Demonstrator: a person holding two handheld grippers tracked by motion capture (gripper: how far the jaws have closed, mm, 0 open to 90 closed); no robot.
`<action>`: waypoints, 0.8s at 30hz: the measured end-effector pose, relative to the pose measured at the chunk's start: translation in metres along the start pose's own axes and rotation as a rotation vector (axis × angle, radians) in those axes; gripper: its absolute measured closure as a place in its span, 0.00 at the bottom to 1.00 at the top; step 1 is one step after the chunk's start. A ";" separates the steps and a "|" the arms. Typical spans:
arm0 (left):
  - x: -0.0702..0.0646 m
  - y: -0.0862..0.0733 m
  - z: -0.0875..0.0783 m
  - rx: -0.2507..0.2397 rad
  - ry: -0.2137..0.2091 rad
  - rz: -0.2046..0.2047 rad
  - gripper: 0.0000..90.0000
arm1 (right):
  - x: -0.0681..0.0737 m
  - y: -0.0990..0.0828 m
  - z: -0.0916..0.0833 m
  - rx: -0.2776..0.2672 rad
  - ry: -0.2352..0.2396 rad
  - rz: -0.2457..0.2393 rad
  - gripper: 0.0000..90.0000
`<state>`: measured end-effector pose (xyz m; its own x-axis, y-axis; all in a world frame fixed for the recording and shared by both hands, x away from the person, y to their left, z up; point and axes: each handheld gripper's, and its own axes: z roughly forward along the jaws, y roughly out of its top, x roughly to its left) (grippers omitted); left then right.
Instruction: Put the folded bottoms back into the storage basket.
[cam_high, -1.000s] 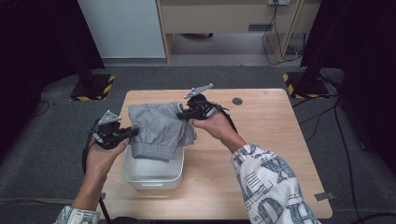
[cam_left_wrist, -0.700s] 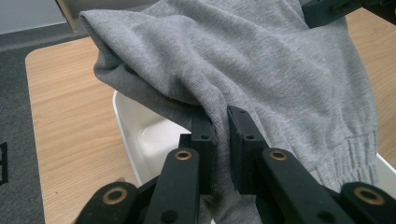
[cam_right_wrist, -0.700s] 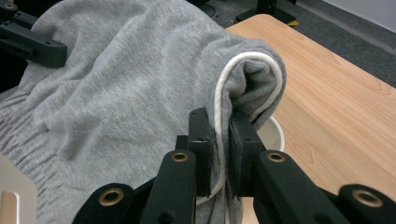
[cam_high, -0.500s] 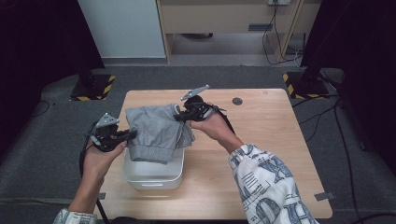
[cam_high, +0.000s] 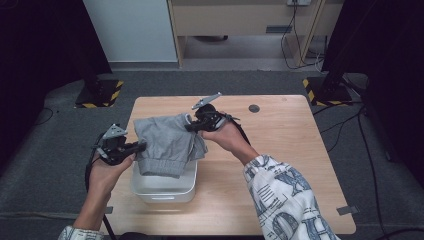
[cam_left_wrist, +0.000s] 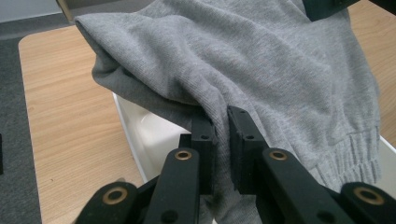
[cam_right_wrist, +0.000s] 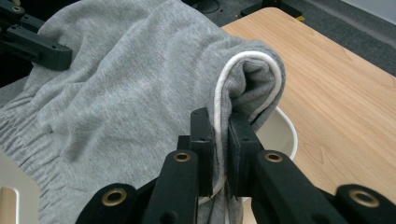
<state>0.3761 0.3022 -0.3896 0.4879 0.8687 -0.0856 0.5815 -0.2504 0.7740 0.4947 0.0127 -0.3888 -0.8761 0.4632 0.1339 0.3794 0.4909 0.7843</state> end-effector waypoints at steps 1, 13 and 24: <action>0.000 0.000 0.000 0.000 0.001 -0.001 0.91 | 0.000 0.000 0.000 -0.001 -0.001 0.001 0.92; 0.004 -0.006 0.000 0.016 0.005 -0.002 0.91 | 0.003 -0.001 0.007 0.017 0.009 0.003 0.92; 0.008 -0.013 0.000 0.034 0.010 -0.004 0.91 | 0.007 -0.004 0.019 0.031 0.022 0.008 0.92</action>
<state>0.3723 0.3126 -0.4007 0.4791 0.8740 -0.0819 0.6051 -0.2612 0.7521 0.4931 0.0279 -0.4026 -0.8794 0.4507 0.1536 0.3949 0.5100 0.7642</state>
